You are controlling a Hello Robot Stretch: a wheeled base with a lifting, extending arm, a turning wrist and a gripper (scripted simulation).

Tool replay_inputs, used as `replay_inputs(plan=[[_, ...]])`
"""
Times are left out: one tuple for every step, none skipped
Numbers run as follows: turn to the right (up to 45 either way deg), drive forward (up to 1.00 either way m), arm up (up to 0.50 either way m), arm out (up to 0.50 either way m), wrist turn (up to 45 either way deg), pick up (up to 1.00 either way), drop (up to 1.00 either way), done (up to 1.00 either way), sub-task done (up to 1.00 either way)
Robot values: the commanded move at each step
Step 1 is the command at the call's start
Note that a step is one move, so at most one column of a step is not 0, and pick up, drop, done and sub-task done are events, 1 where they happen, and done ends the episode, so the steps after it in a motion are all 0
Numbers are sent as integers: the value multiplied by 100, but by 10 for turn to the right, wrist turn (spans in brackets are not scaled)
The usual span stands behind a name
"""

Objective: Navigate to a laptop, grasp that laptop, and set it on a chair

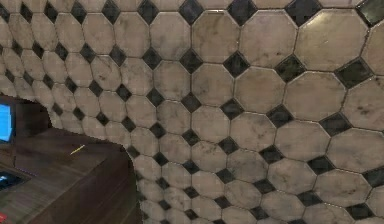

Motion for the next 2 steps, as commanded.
replay_inputs(plan=[[0, 0, 0, 0, 0, 100, 0, 0, 0], [0, 0, 10, 0, 0, 0, 0, 0, 0]])
